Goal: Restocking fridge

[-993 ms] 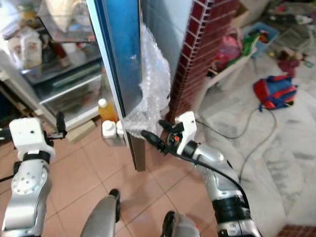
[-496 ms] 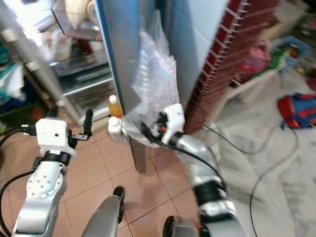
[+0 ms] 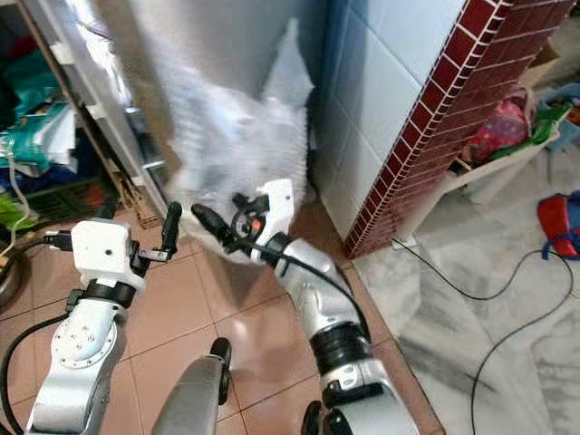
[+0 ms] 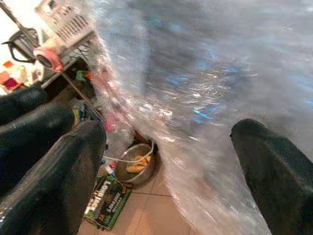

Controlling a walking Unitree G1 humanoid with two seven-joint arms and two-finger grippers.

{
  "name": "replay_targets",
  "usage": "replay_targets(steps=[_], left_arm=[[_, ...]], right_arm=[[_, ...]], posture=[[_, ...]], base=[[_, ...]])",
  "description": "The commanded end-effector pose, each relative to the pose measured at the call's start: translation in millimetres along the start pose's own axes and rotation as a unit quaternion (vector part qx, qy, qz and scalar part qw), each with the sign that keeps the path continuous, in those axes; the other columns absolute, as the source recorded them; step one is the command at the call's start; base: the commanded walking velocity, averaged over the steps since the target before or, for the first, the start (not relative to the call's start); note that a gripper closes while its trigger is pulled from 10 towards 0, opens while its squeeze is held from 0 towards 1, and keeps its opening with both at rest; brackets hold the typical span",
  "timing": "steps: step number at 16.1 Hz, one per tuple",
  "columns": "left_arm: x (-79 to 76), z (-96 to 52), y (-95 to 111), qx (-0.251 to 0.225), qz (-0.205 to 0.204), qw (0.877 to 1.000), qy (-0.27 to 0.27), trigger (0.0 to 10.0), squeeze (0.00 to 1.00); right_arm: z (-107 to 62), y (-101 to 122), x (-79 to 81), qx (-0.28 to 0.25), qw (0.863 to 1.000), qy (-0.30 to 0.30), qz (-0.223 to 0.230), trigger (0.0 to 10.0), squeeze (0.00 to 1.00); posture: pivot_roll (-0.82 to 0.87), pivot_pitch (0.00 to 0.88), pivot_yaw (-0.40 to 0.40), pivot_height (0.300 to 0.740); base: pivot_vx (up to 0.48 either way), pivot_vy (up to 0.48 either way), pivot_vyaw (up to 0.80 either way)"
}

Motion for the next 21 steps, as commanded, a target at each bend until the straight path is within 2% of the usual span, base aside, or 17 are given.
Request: replay_targets(steps=[1, 2, 4, 5, 6, 8, 12, 14, 15, 17, 19, 21], left_arm=[[-0.3, -1.0, -1, 0.005, -0.004, 1.0, 0.002, 10.0, 0.0], [0.9, -0.1, -7, 0.021, -0.021, 1.0, 0.002, 10.0, 0.0], [1.2, 1.1, -10, 0.033, -0.033, 0.999, -0.001, 10.0, 0.0], [1.8, 2.5, -12, 0.038, -0.036, 0.999, 0.0, 10.0, 0.0], [2.1, 4.8, -14, 0.043, -0.039, 0.998, 0.001, 10.0, 0.0], [6.4, 7.7, -19, 0.061, -0.04, 0.997, 0.017, 10.0, 0.0], [20.4, 10.1, -31, 0.091, -0.043, 0.994, 0.049, 10.0, 0.0], [20.1, 9.9, -37, 0.107, -0.043, 0.992, 0.046, 10.0, 0.0], [18.3, 9.7, -44, 0.128, -0.05, 0.99, 0.04, 10.0, 0.0], [17.1, 10.0, -44, 0.122, -0.069, 0.99, 0.032, 10.0, 0.0], [17.4, 10.4, -44, 0.119, -0.087, 0.989, 0.021, 10.0, 0.0], [15.1, 12.1, -41, 0.113, -0.099, 0.989, 0.006, 10.0, 0.0]], right_arm=[[-6.2, 5, -5.3, -0.008, 1.0, -0.015, -0.019, 10.0, 0.0], [-20.5, 12, -20.5, -0.019, 0.996, -0.063, -0.061, 10.0, 0.0], [-34.4, 16, -32.3, -0.024, 0.992, -0.098, -0.077, 10.0, 0.0], [-48.0, 16, -41.9, -0.022, 0.988, -0.127, -0.091, 10.0, 0.0], [-67.1, 16, -55.1, -0.019, 0.978, -0.174, -0.115, 10.0, 0.0], [-82.4, 18, -68.0, -0.019, 0.961, -0.233, -0.145, 10.0, 0.0], [-91.0, 14, -70.6, -0.025, 0.947, -0.281, -0.152, 10.0, 0.0], [-91.3, 11, -68.6, -0.029, 0.945, -0.291, -0.146, 10.0, 0.0], [-91.2, 10, -67.5, -0.031, 0.941, -0.298, -0.157, 10.0, 0.0], [-91.8, 9, -68.6, -0.037, 0.937, -0.311, -0.153, 10.0, 0.0], [-93.9, 20, -73.4, -0.056, 0.923, -0.341, -0.171, 10.0, 0.0], [-95.4, 26, -75.8, -0.059, 0.916, -0.35, -0.185, 10.0, 0.0]], posture=[[0.16, 0.151, -0.051, 0.74], [0.16, 0.151, -0.052, 0.74], [0.15, 0.149, -0.053, 0.74], [0.14, 0.147, -0.053, 0.74], [0.13, 0.144, -0.051, 0.74], [0.13, 0.138, -0.048, 0.74], [0.12, 0.125, -0.043, 0.74], [0.12, 0.113, -0.044, 0.74], [0.12, 0.105, -0.042, 0.74], [0.11, 0.096, -0.03, 0.74], [0.1, 0.098, -0.026, 0.74], [0.09, 0.104, -0.027, 0.74]], base=[[0.0, 0.0, 0.0], [0.0, 0.0, 0.0], [0.0, 0.0, 0.0], [0.0, 0.0, 0.0], [0.0, 0.0, 0.0], [0.0, 0.0, 0.0], [0.0, 0.0, 0.0], [0.0, 0.0, 0.0], [0.0, 0.0, 0.0], [0.0, 0.0, 0.0], [0.0, 0.0, 0.0], [0.0, 0.0, 0.0]])
Point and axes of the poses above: a point about 5 cm out from each wrist's last joint towards the gripper, its own z axis pointing out of the wrist towards the gripper, its own y axis along the axis of the wrist's last joint, x = y × z, the point moved 1 cm from there along z, pointing out of the wrist towards the gripper, and after that the axes turned 2 degrees about z, right-handed, at the moved point
